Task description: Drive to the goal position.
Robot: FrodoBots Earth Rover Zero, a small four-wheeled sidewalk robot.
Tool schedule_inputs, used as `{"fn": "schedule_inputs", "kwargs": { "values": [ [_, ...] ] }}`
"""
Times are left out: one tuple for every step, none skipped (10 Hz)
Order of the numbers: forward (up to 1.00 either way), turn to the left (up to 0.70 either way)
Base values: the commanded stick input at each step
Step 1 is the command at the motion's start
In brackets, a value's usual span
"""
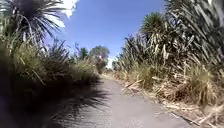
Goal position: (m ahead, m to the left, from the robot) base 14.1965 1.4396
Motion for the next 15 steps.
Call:
{"fn": "schedule_inputs", "kwargs": {
  "values": [
    [0.70,0.00],
    [0.70,0.00],
    [0.70,0.00],
    [0.70,0.00],
    [0.70,0.00],
    [0.70,0.00],
    [0.70,0.00],
    [0.70,0.00],
    [0.70,0.00],
    [0.70,0.00],
    [0.70,0.00],
    [0.70,0.00],
    [0.70,0.00],
    [0.70,0.00],
    [0.70,0.00]
  ]
}}
